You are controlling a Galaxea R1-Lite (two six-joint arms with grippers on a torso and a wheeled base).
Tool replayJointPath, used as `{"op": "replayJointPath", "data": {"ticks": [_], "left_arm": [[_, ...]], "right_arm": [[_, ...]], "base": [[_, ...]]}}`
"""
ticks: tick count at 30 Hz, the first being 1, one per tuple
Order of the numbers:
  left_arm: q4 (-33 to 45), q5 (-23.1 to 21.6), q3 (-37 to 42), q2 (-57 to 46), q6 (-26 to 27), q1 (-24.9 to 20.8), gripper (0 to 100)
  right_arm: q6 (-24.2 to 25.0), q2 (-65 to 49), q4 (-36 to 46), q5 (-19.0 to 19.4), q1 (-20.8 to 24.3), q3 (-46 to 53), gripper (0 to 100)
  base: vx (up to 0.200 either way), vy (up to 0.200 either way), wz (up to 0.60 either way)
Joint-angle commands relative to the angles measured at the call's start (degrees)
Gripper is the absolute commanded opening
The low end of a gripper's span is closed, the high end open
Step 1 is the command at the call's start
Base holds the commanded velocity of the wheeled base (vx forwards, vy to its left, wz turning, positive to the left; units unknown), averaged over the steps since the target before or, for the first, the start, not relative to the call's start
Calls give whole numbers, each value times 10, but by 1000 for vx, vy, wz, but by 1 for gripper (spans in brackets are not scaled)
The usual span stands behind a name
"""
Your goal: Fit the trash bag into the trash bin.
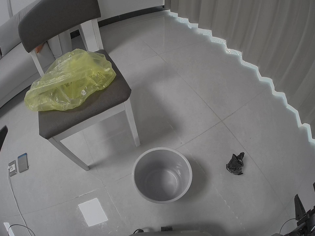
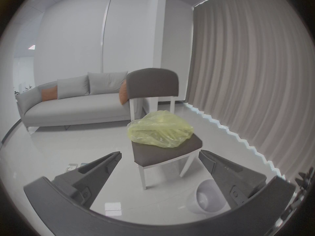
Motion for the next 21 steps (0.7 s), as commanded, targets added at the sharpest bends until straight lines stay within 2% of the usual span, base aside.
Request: {"op": "replayJointPath", "data": {"ticks": [1,6,15,21], "left_arm": [[5,24,-169,298,-32,121,100],[12,21,-205,368,-32,167,100],[21,18,-253,464,-37,168,100],[22,18,-303,517,-65,168,100]], "right_arm": [[-3,-9,-1,-2,0,10,100],[-3,-9,0,-2,0,10,100],[-3,-9,0,-2,0,9,100],[-3,-9,0,-2,0,9,100]], "base": [[0,0,0],[0,0,0],[0,0,0],[0,0,0]]}}
